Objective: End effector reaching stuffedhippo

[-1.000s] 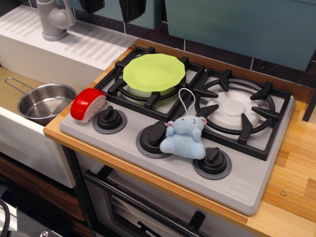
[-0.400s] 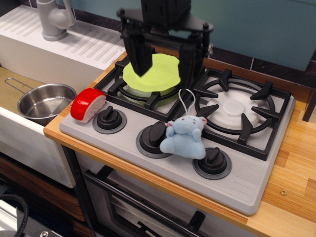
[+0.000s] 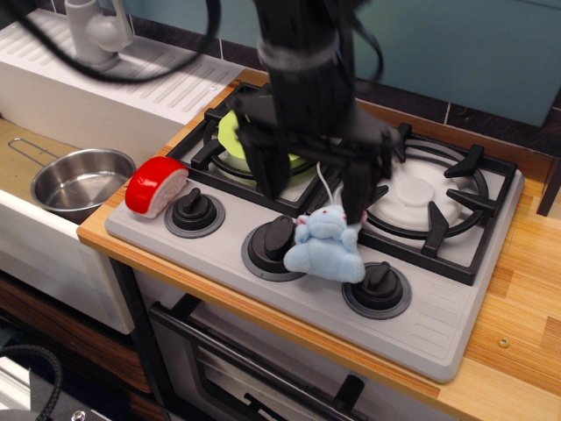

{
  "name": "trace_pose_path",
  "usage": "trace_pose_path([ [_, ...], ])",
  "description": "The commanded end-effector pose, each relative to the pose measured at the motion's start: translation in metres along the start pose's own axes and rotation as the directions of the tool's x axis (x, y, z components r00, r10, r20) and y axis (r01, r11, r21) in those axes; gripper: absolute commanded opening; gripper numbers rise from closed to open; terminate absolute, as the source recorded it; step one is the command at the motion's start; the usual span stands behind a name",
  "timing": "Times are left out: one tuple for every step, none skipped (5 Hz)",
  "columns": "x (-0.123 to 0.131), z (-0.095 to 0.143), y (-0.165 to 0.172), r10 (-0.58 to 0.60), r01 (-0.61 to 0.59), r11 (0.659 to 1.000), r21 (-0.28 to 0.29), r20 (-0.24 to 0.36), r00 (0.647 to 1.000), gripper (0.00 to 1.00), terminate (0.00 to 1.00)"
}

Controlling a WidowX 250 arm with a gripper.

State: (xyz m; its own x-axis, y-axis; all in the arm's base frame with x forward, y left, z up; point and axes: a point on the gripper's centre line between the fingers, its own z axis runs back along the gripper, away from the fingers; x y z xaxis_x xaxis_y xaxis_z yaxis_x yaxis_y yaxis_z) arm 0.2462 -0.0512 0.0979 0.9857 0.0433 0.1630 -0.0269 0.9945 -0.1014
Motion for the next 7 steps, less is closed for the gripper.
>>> trace_pose_path([
  [0.006,-0.011,-0.016,-0.015,0.019,0.999,-0.036,0.107,0.994,1.00,0.00],
  [0.011,-0.022,-0.014,-0.037,0.046,0.997,-0.054,0.157,0.987,1.00,0.00],
  [0.014,-0.025,-0.010,-0.047,0.057,0.997,-0.053,0.178,0.983,1.00,0.00],
  [0.017,-0.033,-0.006,-0.062,0.074,0.996,-0.050,0.211,0.976,1.00,0.00],
  [0.016,-0.036,-0.003,-0.069,0.079,0.996,-0.031,0.250,0.966,1.00,0.00],
  [0.014,-0.027,0.000,-0.064,0.070,0.997,-0.014,0.270,0.961,1.00,0.00],
  [0.013,-0.024,0.001,-0.071,0.069,0.997,0.016,0.313,0.947,1.00,0.00],
])
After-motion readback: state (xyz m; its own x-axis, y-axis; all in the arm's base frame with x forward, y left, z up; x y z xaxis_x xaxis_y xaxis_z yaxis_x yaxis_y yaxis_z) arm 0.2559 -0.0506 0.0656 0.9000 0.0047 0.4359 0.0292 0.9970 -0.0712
